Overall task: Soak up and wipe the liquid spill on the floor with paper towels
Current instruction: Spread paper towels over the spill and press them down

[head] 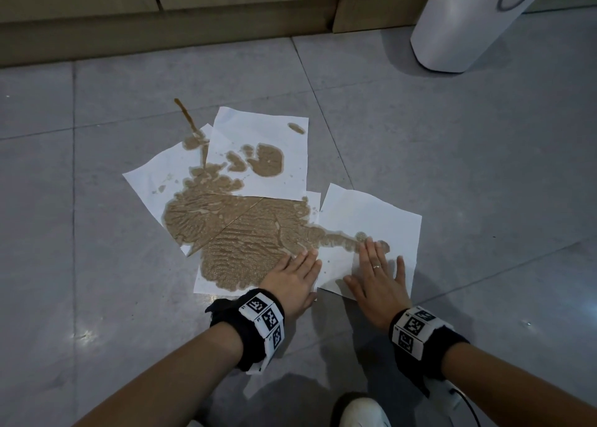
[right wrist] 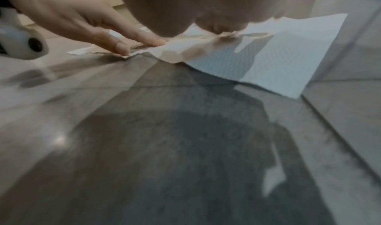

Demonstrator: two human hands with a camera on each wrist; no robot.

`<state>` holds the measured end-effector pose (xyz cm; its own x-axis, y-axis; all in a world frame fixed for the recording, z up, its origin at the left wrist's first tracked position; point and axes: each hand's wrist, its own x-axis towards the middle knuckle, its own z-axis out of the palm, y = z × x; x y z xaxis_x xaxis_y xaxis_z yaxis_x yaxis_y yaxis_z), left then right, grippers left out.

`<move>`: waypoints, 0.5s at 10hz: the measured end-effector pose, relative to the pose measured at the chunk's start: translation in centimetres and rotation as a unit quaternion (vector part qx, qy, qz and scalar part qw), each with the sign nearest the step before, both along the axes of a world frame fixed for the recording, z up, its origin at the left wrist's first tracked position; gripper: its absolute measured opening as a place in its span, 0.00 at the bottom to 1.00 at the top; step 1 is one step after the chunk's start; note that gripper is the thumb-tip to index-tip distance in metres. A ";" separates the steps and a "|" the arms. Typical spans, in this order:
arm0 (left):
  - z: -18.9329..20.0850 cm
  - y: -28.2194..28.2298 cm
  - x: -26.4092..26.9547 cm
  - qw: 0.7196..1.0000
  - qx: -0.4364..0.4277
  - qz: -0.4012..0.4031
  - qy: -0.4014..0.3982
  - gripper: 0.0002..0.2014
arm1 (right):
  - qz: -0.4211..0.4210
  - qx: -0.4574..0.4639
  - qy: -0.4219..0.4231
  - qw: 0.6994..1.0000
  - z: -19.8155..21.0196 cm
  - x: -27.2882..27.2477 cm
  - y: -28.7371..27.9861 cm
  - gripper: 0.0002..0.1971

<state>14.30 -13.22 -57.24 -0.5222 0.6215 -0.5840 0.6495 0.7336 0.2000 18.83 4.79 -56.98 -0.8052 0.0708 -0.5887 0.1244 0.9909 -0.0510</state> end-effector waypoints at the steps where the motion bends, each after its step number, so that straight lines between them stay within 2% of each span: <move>1: 0.0 0.0 0.0 1.000 -0.001 0.000 -0.001 0.31 | -0.002 -0.014 -0.003 1.000 0.0 0.9 -0.6 0.59; 2: 0.0 0.0 0.0 1.000 -0.001 -0.001 0.002 0.31 | -0.038 -0.045 -0.021 0.998 -0.2 1.2 -0.7 0.46; 3: 0.0 0.0 0.1 1.000 0.001 0.001 0.004 0.31 | -0.041 -0.031 -0.003 0.999 -0.2 1.0 -0.3 0.50; 4: 0.0 0.0 0.0 1.000 -0.001 0.000 0.001 0.31 | -0.016 -0.009 -0.004 1.000 0.0 0.7 0.2 0.62; 5: -0.1 0.0 0.0 1.000 0.002 0.003 0.001 0.31 | -0.002 0.003 0.011 1.000 0.1 0.2 0.8 0.64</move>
